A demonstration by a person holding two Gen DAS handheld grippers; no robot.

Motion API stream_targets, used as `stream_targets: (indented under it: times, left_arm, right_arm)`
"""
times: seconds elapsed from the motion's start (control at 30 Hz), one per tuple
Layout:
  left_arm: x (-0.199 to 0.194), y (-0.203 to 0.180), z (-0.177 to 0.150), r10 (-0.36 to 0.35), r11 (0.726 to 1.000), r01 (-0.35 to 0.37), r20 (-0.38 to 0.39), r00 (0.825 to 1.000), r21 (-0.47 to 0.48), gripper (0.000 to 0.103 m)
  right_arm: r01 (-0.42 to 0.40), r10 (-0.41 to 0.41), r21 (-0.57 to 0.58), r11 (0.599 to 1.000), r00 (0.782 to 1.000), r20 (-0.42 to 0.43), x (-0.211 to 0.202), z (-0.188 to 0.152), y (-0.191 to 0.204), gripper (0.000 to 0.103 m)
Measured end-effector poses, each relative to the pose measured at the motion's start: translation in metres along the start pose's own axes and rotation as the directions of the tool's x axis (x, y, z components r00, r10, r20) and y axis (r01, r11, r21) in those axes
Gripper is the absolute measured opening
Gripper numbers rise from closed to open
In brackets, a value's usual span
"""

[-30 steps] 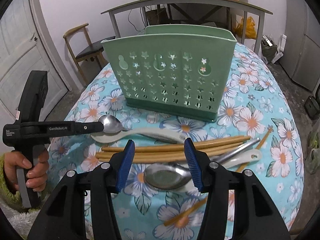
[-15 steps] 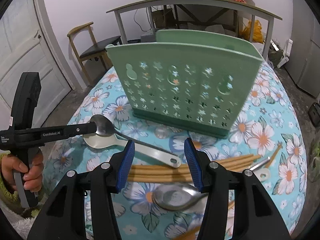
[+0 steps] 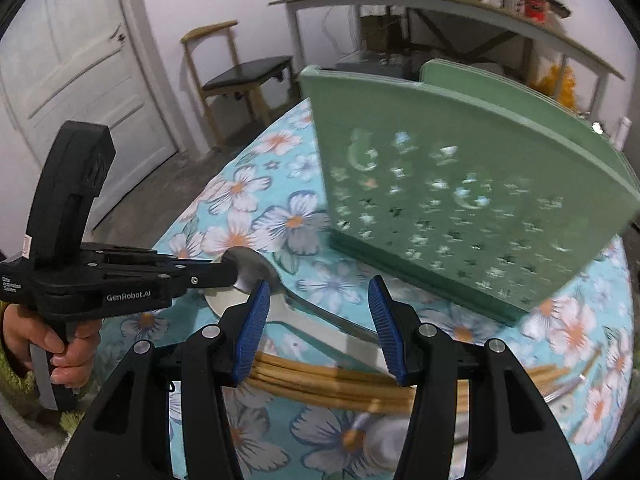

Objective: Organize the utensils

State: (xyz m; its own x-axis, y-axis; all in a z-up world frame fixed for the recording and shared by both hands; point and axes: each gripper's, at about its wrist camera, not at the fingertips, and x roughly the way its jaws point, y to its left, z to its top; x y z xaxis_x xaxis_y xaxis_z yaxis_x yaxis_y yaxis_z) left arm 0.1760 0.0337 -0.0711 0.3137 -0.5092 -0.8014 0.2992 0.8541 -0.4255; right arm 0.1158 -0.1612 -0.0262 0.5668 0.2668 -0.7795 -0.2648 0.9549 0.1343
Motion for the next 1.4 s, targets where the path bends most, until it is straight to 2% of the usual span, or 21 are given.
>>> stream_targets:
  times: [0.17,0.3,0.4,0.47,0.63,0.73,0.87,1.13,1.2,1.3,1.4]
  left_arm:
    - [-0.001,0.002,-0.003,-0.008,1.000,0.008,-0.001,1.000,-0.009,0.007]
    - [-0.006,0.004,-0.007,-0.016,1.000,0.016,0.007,1.000,-0.017,0.015]
    - [-0.010,0.007,-0.010,-0.027,0.999,0.027,0.016,1.000,-0.022,0.017]
    - [-0.013,0.009,-0.012,-0.030,0.999,0.031,0.022,0.999,-0.025,0.017]
    - [-0.017,0.009,-0.018,-0.036,0.999,0.036,0.031,0.999,-0.024,0.017]
    - [-0.017,0.008,-0.021,-0.039,0.999,0.040,0.037,0.999,-0.025,0.017]
    - [-0.018,0.007,-0.024,-0.037,0.999,0.038,0.051,0.998,-0.024,0.017]
    - [-0.013,0.000,-0.023,-0.020,1.000,0.021,0.066,0.998,-0.009,0.017]
    - [-0.011,0.000,-0.022,-0.017,1.000,0.017,0.066,0.998,-0.008,0.017]
    - [-0.005,0.002,-0.022,-0.001,1.000,0.003,0.060,0.998,-0.027,0.015]
    - [-0.004,0.001,-0.021,0.014,1.000,-0.012,0.072,0.997,-0.029,0.008]
  right_arm:
    - [-0.108,0.106,-0.057,0.992,0.993,-0.043,0.022,0.010,0.009,0.050]
    - [-0.163,0.158,-0.085,0.983,0.985,-0.070,0.040,0.019,0.015,0.050]
    - [-0.213,0.203,-0.103,0.972,0.974,-0.098,0.051,0.024,0.019,0.050]
    - [-0.244,0.229,-0.119,0.962,0.965,-0.125,0.058,0.025,0.023,0.043]
    - [-0.225,0.198,-0.158,0.962,0.966,-0.168,0.069,0.018,0.034,0.025]
    - [-0.190,0.166,-0.153,0.970,0.974,-0.155,0.068,0.016,0.033,0.013]
    - [-0.155,0.139,-0.135,0.979,0.983,-0.124,0.059,0.015,0.024,0.003]
    - [-0.016,0.006,-0.110,0.994,0.995,-0.097,0.051,0.009,0.008,0.003]
    - [-0.023,0.016,-0.086,0.996,0.996,-0.087,0.044,0.007,0.005,0.003]
    - [-0.091,0.085,-0.069,0.993,0.992,-0.089,0.038,0.005,0.004,0.005]
    - [-0.137,0.125,-0.106,0.985,0.986,-0.112,0.037,0.003,0.010,0.016]
